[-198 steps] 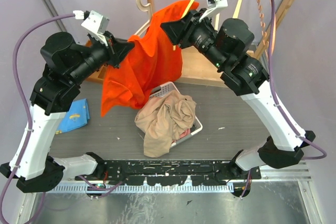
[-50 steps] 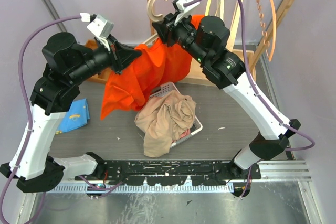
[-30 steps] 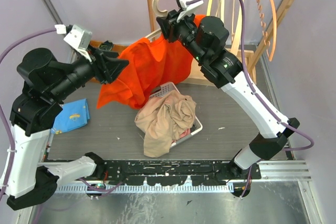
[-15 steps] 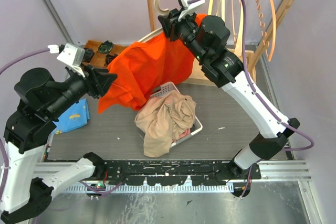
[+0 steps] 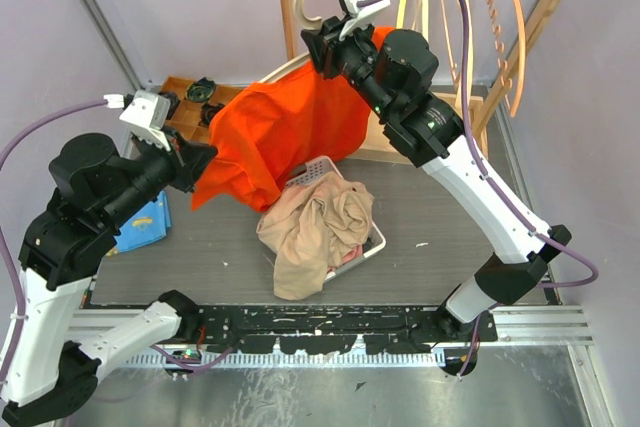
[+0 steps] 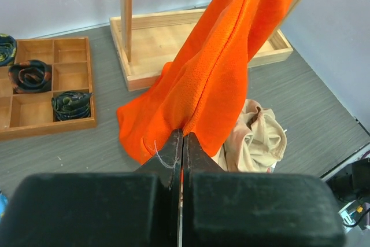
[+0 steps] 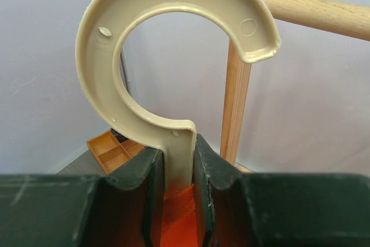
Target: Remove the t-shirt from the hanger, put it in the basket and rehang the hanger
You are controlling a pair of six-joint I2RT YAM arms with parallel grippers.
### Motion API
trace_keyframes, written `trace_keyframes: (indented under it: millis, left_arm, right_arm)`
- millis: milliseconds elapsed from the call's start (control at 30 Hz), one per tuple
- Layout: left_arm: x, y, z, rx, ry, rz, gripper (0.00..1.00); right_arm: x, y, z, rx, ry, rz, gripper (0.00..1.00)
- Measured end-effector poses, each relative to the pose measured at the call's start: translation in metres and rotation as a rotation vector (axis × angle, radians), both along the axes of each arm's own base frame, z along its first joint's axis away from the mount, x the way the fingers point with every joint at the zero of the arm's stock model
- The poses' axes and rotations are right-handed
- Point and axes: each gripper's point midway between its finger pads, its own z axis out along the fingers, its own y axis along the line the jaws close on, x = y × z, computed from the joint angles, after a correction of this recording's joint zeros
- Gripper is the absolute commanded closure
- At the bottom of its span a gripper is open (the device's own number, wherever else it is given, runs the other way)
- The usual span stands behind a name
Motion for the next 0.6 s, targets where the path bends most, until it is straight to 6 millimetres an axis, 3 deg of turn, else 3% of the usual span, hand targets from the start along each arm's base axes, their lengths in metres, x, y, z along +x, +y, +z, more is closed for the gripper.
trace_keyframes:
  millis: [600]
  left_arm:
    - [-0.031, 0.025, -0.034, -0.049, 0.07, 0.063, 1.0]
  right_arm:
    - [0.0, -0.009, 0.011, 0.015, -0.008, -0.028, 0.9]
